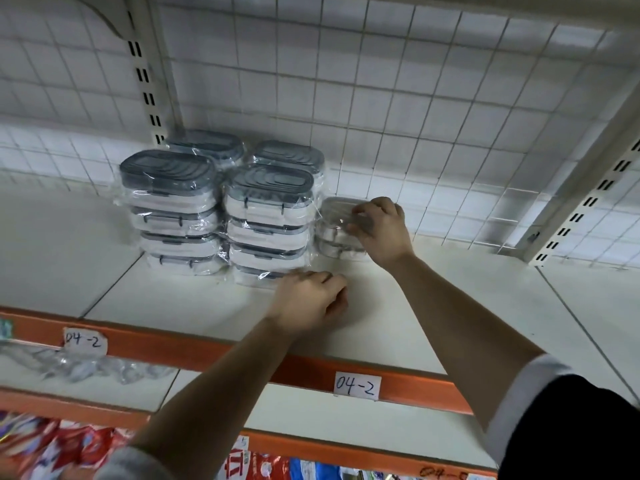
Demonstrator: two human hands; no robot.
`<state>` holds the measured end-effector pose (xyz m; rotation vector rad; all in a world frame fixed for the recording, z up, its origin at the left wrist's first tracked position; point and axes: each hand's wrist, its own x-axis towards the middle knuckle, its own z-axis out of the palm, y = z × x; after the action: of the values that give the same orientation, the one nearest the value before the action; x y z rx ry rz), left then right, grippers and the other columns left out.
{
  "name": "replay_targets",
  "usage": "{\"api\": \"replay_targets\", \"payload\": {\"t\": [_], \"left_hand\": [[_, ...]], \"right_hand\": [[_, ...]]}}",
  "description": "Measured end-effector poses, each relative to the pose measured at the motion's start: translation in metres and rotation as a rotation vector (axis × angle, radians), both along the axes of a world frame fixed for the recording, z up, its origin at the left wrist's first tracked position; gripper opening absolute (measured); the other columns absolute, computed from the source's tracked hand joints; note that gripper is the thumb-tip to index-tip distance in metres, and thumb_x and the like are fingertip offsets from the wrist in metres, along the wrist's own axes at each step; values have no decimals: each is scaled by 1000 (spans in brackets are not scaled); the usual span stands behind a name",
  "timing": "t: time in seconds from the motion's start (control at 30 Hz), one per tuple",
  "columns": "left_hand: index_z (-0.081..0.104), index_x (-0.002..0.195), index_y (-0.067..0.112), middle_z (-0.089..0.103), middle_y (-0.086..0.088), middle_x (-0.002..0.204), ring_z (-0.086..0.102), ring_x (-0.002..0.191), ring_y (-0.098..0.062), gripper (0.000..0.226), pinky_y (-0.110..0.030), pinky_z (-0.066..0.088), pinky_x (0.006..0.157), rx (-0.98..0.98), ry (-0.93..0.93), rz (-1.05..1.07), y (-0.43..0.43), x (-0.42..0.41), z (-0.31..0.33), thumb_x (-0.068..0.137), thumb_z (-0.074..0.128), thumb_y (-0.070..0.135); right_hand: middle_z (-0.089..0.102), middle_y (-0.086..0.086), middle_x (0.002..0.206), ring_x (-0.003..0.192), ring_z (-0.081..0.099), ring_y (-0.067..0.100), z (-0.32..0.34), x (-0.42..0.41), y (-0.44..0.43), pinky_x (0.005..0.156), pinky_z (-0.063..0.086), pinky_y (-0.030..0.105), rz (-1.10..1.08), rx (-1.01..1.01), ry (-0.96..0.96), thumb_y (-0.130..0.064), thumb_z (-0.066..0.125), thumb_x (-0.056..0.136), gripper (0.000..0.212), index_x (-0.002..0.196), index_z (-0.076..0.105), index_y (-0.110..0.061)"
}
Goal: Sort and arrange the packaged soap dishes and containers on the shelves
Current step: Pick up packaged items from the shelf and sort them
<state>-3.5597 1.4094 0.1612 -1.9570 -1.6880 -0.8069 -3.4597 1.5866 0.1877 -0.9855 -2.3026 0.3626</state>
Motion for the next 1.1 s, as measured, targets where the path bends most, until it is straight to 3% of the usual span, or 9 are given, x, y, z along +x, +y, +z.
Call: {"api": "replay_targets", "payload": {"t": [0.13, 0.3, 0.43, 0.67, 0.9, 1.0, 1.1], "left_hand": [[62, 65, 16, 57, -1, 52, 55, 44, -25, 20, -24, 44, 46, -53, 4, 23, -2, 2, -1, 81, 52, 22], [63, 67, 13, 60, -3, 52, 57, 43, -28, 29, -29, 49, 43, -114, -8, 51, -6, 4, 3, 83, 43, 27], [66, 73, 12, 63, -5, 56, 61, 47, -28, 25, -30, 50, 46, -143, 15, 93, -12, 7, 7, 84, 48, 25], [70, 86, 15, 66, -3, 71, 66, 61, -27, 30, -32, 51, 51, -159, -34, 82, -29, 62, 14, 88, 43, 29], [68, 115, 10, 67, -10, 111, 65, 98, -32, 40, -42, 52, 85, -207, -85, 21, -62, 173, -2, 91, 43, 30], [65, 123, 9, 59, -14, 128, 59, 111, -34, 41, -44, 49, 92, -195, -72, 14, -81, 216, -18, 92, 46, 28], [61, 128, 7, 58, -15, 128, 58, 111, -35, 46, -43, 49, 91, -248, -86, 8, -97, 255, -33, 91, 45, 28]], "right_hand": [[52, 0, 130, 122, 38, 31, 1, 10, -8, 99, 41, 47, -32, 94, -104, -44, 60, 91, 38, 126, 62, -28], [33, -1, 154, 142, 22, 31, 3, 33, -23, 108, 31, 49, -1, 34, -196, -46, 48, 97, 56, 146, 38, -22], [43, 9, 144, 134, 35, 30, 1, 71, -40, 107, 35, 41, -24, 33, -124, -35, 51, 99, 51, 142, 43, -10], [49, 9, 138, 128, 41, 32, -8, 163, -79, 102, 40, 43, -106, 0, -123, -28, 52, 98, 42, 136, 50, -10], [54, 12, 134, 126, 44, 33, -19, 266, -127, 104, 39, 40, -89, 37, -95, -19, 55, 96, 39, 133, 56, -7], [63, 13, 117, 112, 53, 35, -31, 313, -147, 95, 42, 38, -85, 139, -55, -10, 59, 92, 27, 117, 65, -5], [66, 14, 101, 96, 56, 36, -45, 352, -164, 85, 45, 40, -108, 202, -10, -5, 62, 87, 17, 104, 67, -3]]}}
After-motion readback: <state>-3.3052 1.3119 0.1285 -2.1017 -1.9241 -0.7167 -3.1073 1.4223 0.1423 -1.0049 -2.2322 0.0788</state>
